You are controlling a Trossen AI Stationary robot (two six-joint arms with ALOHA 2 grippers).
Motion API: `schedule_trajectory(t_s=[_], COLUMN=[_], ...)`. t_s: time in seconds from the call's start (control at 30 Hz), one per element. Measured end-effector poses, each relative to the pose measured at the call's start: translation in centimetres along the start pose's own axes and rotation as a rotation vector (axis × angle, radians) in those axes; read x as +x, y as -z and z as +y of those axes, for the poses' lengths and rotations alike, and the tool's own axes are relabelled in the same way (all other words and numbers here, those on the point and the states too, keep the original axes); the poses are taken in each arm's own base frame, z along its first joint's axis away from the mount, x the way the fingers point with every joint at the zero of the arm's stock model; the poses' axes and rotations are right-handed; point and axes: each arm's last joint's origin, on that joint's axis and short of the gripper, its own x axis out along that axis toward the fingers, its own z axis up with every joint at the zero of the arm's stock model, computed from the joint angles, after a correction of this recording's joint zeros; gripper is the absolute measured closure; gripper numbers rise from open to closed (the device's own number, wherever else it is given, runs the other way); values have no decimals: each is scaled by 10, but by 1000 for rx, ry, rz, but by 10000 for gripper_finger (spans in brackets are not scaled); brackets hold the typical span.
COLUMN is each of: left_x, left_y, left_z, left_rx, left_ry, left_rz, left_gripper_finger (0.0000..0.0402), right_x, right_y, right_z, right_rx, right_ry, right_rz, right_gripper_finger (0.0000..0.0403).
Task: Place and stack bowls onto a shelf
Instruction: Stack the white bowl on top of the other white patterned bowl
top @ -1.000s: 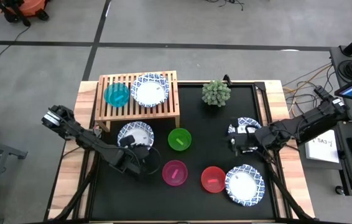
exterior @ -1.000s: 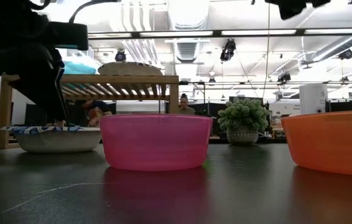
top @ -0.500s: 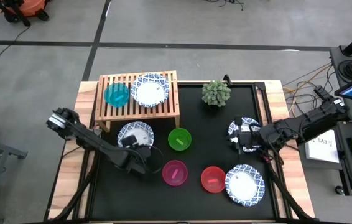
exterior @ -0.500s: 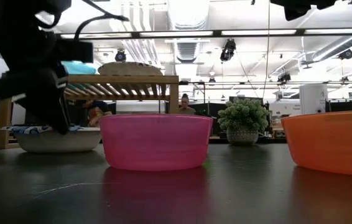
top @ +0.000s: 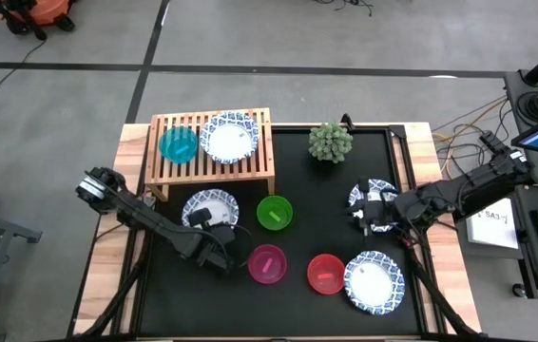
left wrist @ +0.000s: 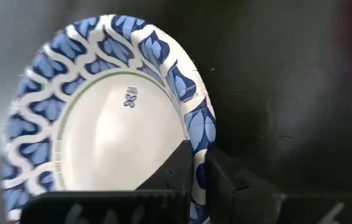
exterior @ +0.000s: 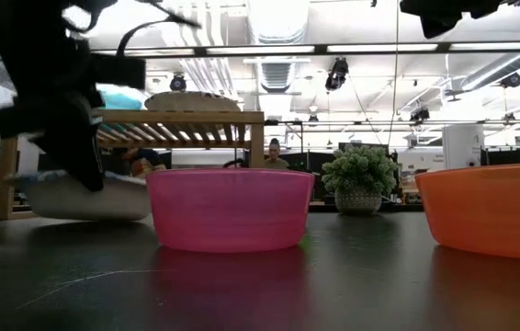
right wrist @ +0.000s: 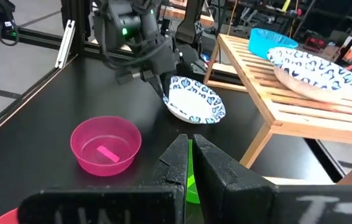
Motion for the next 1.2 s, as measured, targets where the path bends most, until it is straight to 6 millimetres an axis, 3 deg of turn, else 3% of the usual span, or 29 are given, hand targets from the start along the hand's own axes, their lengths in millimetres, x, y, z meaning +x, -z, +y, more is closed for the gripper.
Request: schedule_trajectory(t_s=[0.17, 0.37, 0.63, 0.77, 0.87, 0.97, 1.2], left_x=[-34, -103, -193, -220, -223, -213, -157], left_y=[-16, -46, -98, -119, -131, -144, -170], left_z=[-5, -2, 34, 62, 86, 109, 159], left_rx=[32, 147, 347, 413, 424, 402, 332], left_ry=[59, 137, 104, -8, -100, -175, -303], left_rz=[45, -2, -346, -480, -475, -418, -211], left_gripper_finger=[400, 401, 401, 402, 402, 401, 401], right_x=[0, 0, 2, 2, 3, 3, 3], right_y=[3, 9, 16, 20, 22, 23, 23], right_z=[0, 1, 5, 5, 5, 6, 5], right_rx=[26, 77, 118, 123, 130, 130, 128], right_ry=[-2, -10, -80, -80, -80, -79, -72], right_rz=[30, 69, 91, 102, 106, 110, 109], right_gripper_finger=[390, 390, 390, 390, 390, 390, 390])
